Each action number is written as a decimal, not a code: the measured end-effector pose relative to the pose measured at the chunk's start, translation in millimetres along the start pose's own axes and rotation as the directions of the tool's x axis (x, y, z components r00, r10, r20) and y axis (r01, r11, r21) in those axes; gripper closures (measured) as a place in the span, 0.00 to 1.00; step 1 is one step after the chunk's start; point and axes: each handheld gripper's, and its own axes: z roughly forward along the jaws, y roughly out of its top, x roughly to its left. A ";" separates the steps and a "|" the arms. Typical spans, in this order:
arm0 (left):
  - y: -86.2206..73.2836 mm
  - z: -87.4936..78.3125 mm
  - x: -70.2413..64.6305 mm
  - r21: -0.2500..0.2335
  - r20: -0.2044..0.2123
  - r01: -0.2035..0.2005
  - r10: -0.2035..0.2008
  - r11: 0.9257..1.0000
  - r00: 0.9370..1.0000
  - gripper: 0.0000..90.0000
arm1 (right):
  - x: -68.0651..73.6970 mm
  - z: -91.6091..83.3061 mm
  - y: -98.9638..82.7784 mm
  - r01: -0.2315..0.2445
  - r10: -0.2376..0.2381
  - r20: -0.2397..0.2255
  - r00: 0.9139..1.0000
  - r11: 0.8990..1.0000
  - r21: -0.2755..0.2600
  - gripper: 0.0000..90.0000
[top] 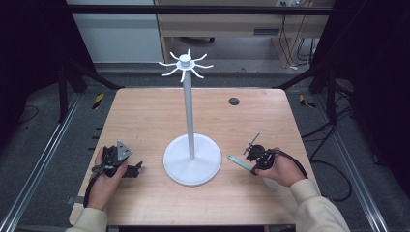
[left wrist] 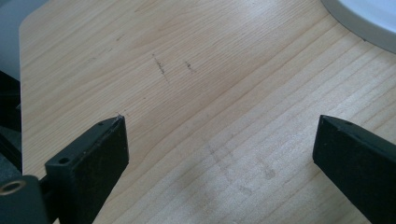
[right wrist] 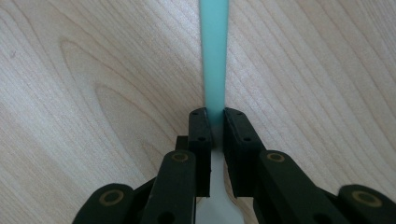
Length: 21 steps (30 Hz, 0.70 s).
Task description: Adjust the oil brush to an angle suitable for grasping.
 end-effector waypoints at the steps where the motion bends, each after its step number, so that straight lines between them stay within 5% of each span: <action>1: -0.1 -0.1 0.1 0.000 -0.001 0.001 -0.001 1.000 1.000 0.03 | 0.3 -0.1 0.3 0.002 -0.002 -0.001 1.000 1.000 0.002 0.91; 13: -0.5 -0.1 0.5 -0.002 -0.004 0.004 -0.004 1.000 1.000 0.03 | -3.6 -22.7 -2.2 -0.024 0.025 0.013 1.000 0.997 -0.070 0.91; 21: -0.7 0.3 0.3 0.001 -0.004 0.000 0.000 1.000 1.000 0.03 | -10.0 -57.0 0.5 -0.063 0.071 0.044 0.996 0.982 -0.177 0.91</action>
